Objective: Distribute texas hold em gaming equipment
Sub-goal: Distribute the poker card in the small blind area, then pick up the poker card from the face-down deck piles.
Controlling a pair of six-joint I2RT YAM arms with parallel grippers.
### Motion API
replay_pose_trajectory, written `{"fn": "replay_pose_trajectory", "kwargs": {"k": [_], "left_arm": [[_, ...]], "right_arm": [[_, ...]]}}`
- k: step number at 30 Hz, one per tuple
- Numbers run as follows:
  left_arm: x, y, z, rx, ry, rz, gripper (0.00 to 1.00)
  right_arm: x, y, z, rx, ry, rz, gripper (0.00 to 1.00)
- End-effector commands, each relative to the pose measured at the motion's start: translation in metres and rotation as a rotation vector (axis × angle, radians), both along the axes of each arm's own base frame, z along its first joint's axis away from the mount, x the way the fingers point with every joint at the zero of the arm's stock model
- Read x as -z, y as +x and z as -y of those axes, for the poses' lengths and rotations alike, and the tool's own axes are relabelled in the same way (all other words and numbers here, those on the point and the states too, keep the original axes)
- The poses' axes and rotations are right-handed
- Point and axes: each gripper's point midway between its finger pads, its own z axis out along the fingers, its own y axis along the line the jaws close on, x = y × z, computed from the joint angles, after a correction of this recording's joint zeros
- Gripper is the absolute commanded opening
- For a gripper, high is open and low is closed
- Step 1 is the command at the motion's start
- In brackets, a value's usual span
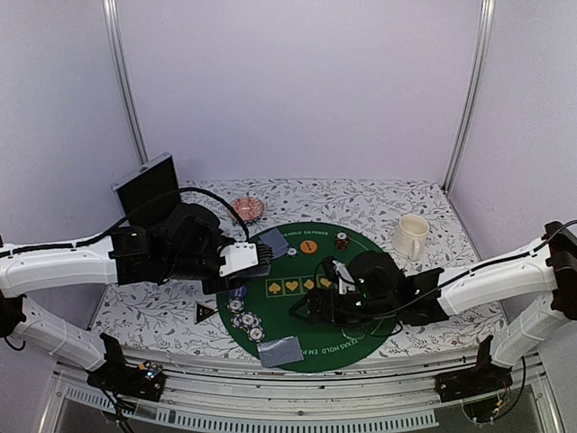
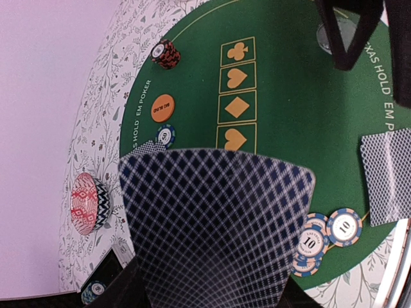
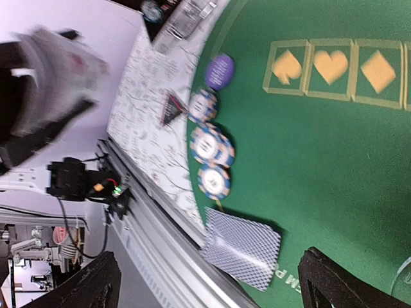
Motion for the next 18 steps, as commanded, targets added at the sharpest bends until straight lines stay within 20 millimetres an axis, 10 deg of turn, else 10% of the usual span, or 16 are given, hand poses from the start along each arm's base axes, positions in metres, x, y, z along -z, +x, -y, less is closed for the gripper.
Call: {"fn": "replay_pose_trajectory", "kwargs": {"k": [1,7,18], "left_arm": [[-0.002,-0.003,0.002,0.018,-0.012,0.004,0.51],[-0.002,-0.003,0.002,0.018,-0.011,0.005,0.50],[-0.001,-0.004,0.003,0.023,-0.011,0.001,0.51]], "right_arm": [[-0.086,0.037,0.002,-0.011,0.056,0.291,0.99],[-0.150,0.058,-0.029,-0.150,0.163,0.421,0.99],[-0.122,0.095,-0.040,-0.158,0.163,0.312,0.91]]}}
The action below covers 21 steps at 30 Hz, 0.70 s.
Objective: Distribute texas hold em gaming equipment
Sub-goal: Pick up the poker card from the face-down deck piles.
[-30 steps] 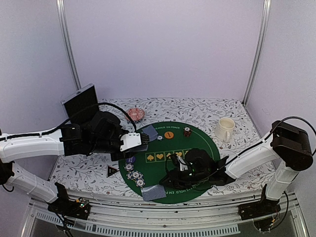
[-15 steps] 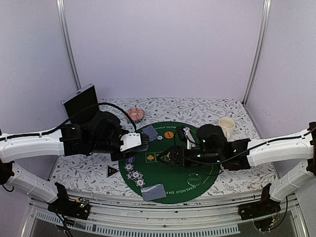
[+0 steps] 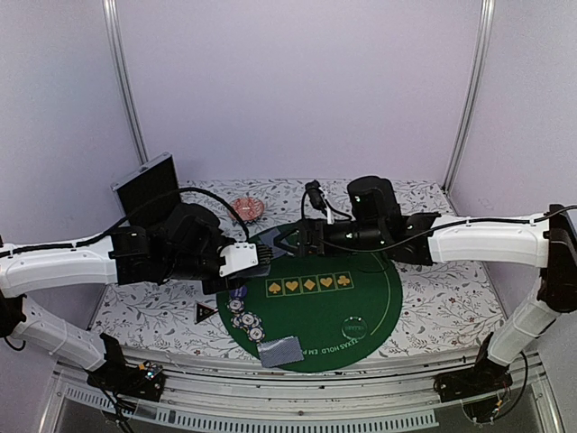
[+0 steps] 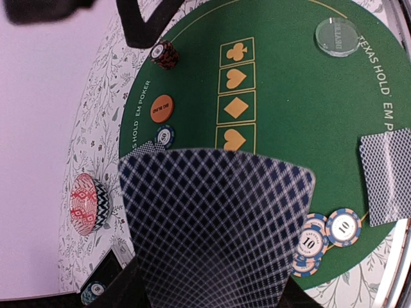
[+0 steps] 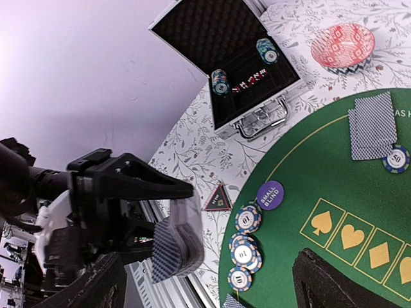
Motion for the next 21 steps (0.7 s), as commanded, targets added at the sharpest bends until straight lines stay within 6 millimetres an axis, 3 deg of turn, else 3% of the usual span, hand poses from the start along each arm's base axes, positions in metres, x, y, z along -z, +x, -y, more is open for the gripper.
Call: {"fn": "replay_pose_trajectory", "kwargs": {"k": [1,15,21], "left_arm": [[-0.001,-0.003,0.002,0.020,-0.007,0.002,0.50],[0.002,-0.002,0.003,0.021,-0.001,-0.001,0.51],[0.001,-0.003,0.004,0.023,-0.003,-0.003,0.51]], "right_arm": [[0.017,0.003,-0.009,-0.063,-0.014,-0.056,0.90],[0.039,-0.008,-0.036,-0.205,-0.007,-0.088,0.87],[0.040,0.005,-0.043,-0.150,-0.026,-0.081,0.86]]}}
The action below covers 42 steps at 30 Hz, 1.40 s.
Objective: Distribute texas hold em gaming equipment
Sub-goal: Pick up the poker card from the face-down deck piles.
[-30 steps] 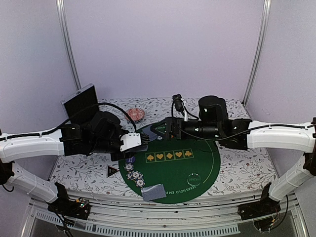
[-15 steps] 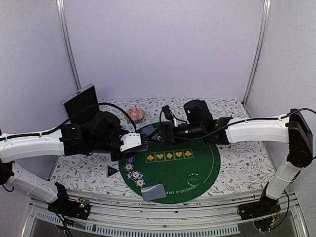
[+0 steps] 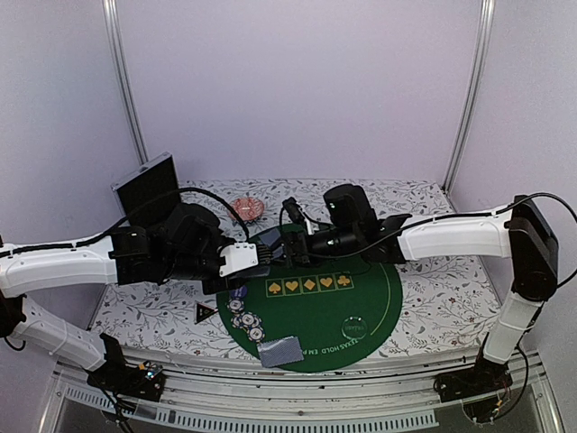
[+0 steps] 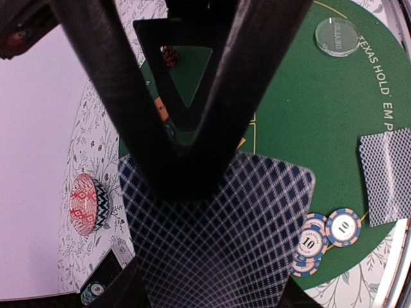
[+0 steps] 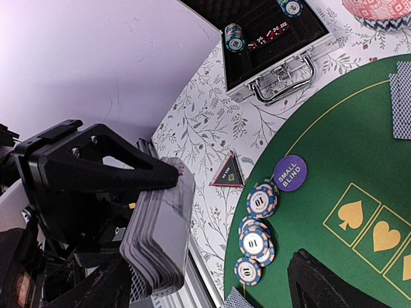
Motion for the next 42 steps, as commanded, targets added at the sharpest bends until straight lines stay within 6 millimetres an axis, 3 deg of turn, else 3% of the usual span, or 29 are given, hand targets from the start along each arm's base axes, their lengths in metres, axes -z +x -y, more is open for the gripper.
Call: {"fn": "replay_pose_trajectory", "kwargs": {"k": [1,6,16,29,34,38,42], "left_arm": [[0.001,-0.003,0.004,0.022,-0.004,-0.002,0.51],[0.002,-0.003,0.003,0.021,-0.002,-0.002,0.51],[0.002,-0.003,0.003,0.022,-0.002,-0.002,0.51],[0.002,-0.003,0.003,0.021,0.000,-0.002,0.51],[0.003,-0.003,0.002,0.021,0.002,-0.003,0.51],[0.003,-0.003,0.002,0.021,0.002,-0.003,0.51],[0.003,-0.003,0.002,0.020,0.001,-0.003,0.51]], "right_arm": [[-0.007,0.010,-0.014,0.020,0.005,0.033,0.86],[-0.002,0.013,-0.019,0.025,-0.036,0.038,0.82],[0.005,0.012,0.006,0.095,-0.120,0.047,0.68],[-0.021,-0.001,0.005,0.028,-0.061,0.074,0.35],[-0.026,-0.003,0.005,0.017,-0.050,0.075,0.27],[-0.022,0.001,0.011,0.050,-0.086,0.078,0.26],[-0.021,0.005,0.017,0.081,-0.132,0.089,0.33]]}}
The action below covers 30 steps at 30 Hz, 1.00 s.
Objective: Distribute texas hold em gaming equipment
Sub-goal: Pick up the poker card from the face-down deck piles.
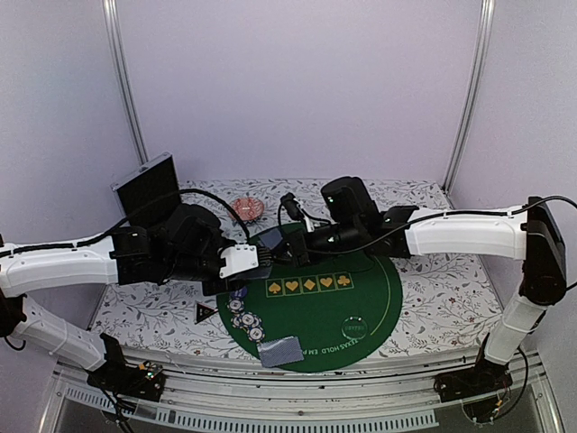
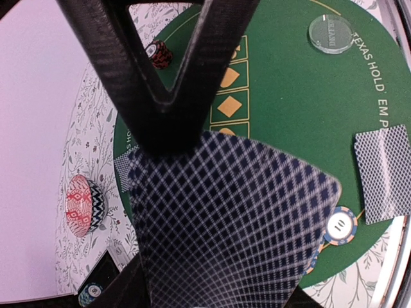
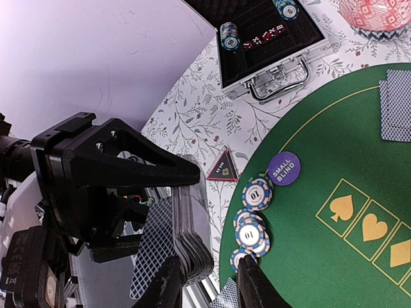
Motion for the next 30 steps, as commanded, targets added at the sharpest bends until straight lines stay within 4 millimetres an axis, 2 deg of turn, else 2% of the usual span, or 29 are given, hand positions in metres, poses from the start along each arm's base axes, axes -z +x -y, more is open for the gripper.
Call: {"fn": "replay_pose_trajectory", "kwargs": {"k": [1,7,11,14,17,20,25,30], "left_arm": [[0.000,0.000,0.002,0.007,-0.006,0.011,0.51],[0.001,0.000,0.002,0.007,-0.003,0.008,0.51],[0.001,0.000,0.002,0.008,-0.003,0.008,0.51],[0.001,0.000,0.002,0.007,-0.004,0.008,0.51],[0.000,-0.001,0.002,0.009,-0.007,0.009,0.51],[0.000,-0.001,0.002,0.009,-0.008,0.009,0.51],[0.000,-0.001,0.002,0.012,-0.009,0.008,0.51],[0.001,-0.001,0.002,0.011,-0.006,0.007,0.51]], "right_arm": [[-0.007,0.006,0.013,0.055,-0.061,0.031,0.33],[-0.020,-0.013,-0.012,-0.064,-0.008,0.057,0.44],[-0.014,-0.012,-0.020,-0.069,-0.007,0.061,0.50],[-0.003,-0.008,-0.022,-0.055,-0.023,0.042,0.51],[0.005,-0.005,-0.021,-0.034,-0.048,0.032,0.50],[0.010,-0.003,-0.014,-0.006,-0.078,0.031,0.45],[0.003,-0.001,-0.001,0.039,-0.093,0.052,0.42],[0.000,-0.003,0.004,0.037,-0.104,0.053,0.41]]}}
